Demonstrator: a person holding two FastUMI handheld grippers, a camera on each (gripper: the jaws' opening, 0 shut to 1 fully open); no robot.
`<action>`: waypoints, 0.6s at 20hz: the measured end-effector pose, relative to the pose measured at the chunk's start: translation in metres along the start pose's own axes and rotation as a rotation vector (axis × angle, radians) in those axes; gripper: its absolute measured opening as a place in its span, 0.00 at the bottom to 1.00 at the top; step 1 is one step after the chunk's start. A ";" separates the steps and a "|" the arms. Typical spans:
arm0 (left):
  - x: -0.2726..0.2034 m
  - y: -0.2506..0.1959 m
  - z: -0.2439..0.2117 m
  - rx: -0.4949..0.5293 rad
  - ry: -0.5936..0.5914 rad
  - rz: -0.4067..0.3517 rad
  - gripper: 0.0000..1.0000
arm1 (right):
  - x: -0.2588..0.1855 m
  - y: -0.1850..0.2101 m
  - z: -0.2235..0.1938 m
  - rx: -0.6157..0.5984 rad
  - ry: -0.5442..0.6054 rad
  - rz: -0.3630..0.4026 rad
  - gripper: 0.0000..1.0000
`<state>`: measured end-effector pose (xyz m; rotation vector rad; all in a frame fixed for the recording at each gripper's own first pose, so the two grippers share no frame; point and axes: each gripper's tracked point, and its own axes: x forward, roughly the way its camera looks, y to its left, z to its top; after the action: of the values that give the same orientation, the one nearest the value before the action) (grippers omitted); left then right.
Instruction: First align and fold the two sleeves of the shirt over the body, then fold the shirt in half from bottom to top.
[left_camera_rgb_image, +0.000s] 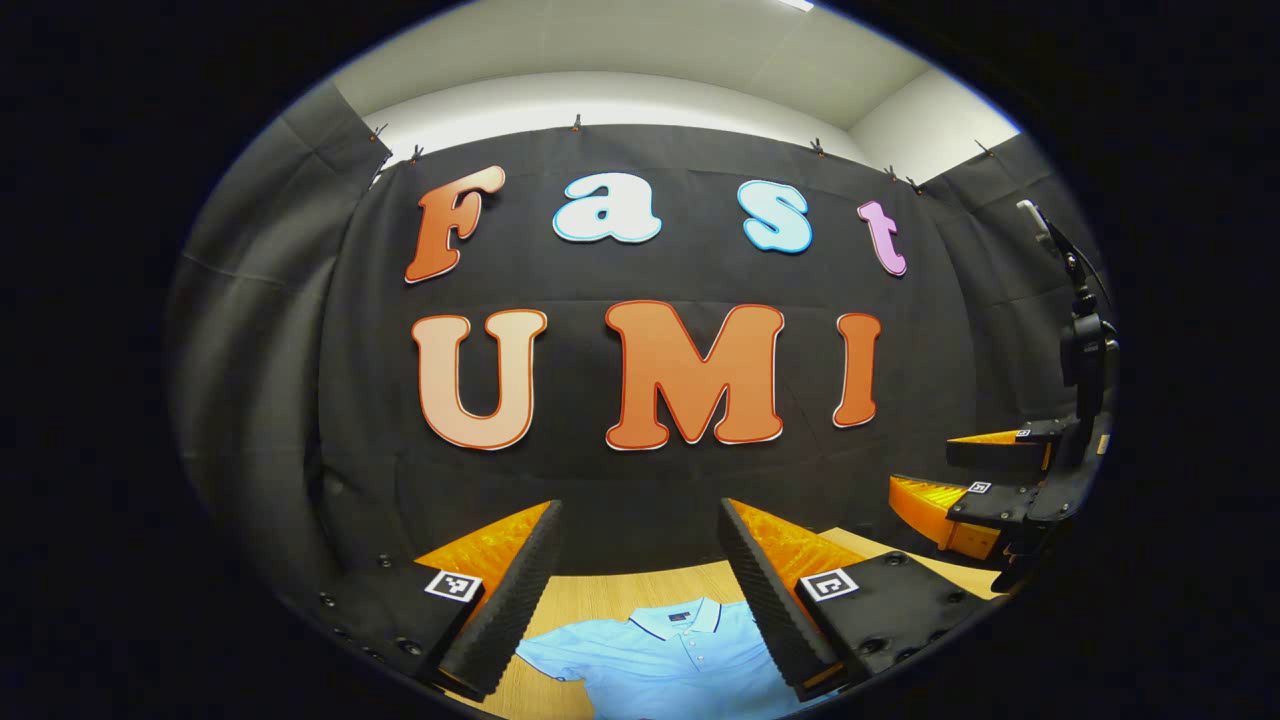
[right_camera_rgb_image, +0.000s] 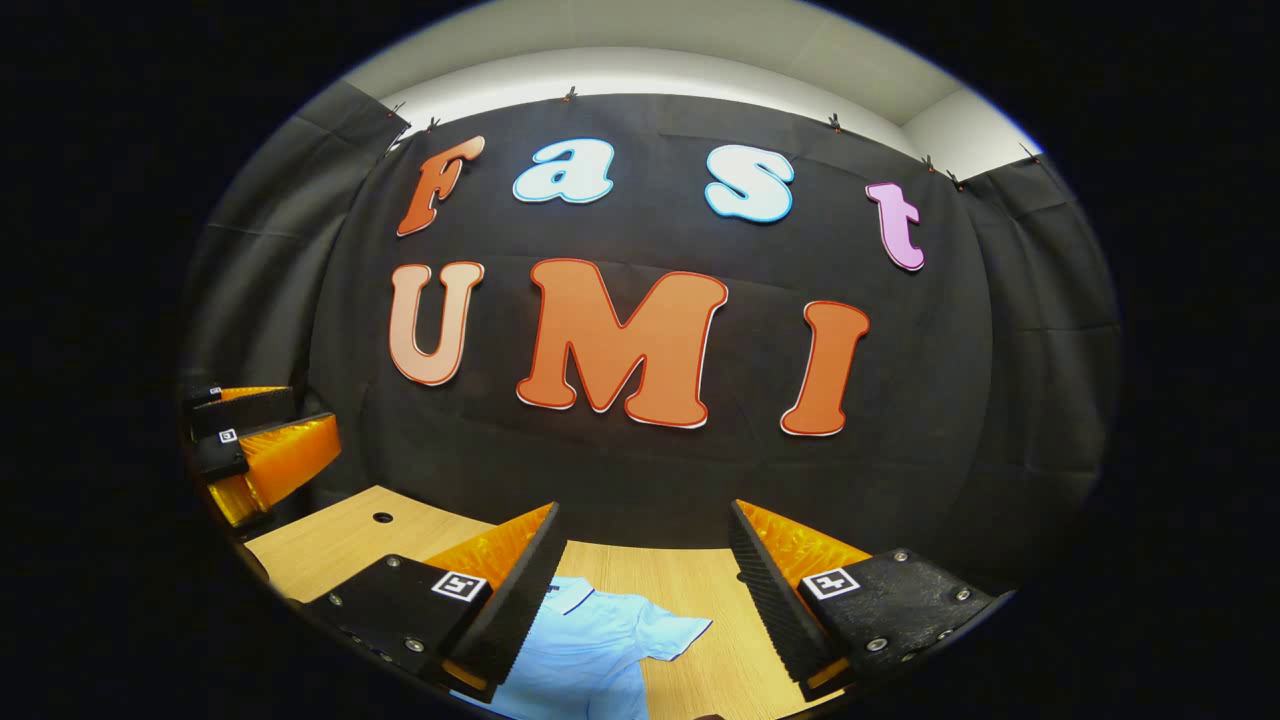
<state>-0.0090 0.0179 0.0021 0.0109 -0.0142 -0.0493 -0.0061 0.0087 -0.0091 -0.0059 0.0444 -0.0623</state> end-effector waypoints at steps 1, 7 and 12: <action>-0.001 0.001 0.003 0.003 -0.003 -0.010 1.00 | -0.001 0.000 -0.002 0.002 0.009 -0.009 0.99; -0.004 0.001 0.005 0.003 -0.023 -0.063 1.00 | 0.003 -0.004 -0.027 0.008 0.099 -0.050 0.99; -0.003 -0.002 0.009 -0.005 -0.033 -0.052 0.99 | 0.031 -0.006 -0.064 0.045 0.218 0.002 0.99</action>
<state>-0.0123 0.0160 0.0107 0.0056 -0.0473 -0.1015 0.0220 0.0001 -0.0741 0.0463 0.2608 -0.0621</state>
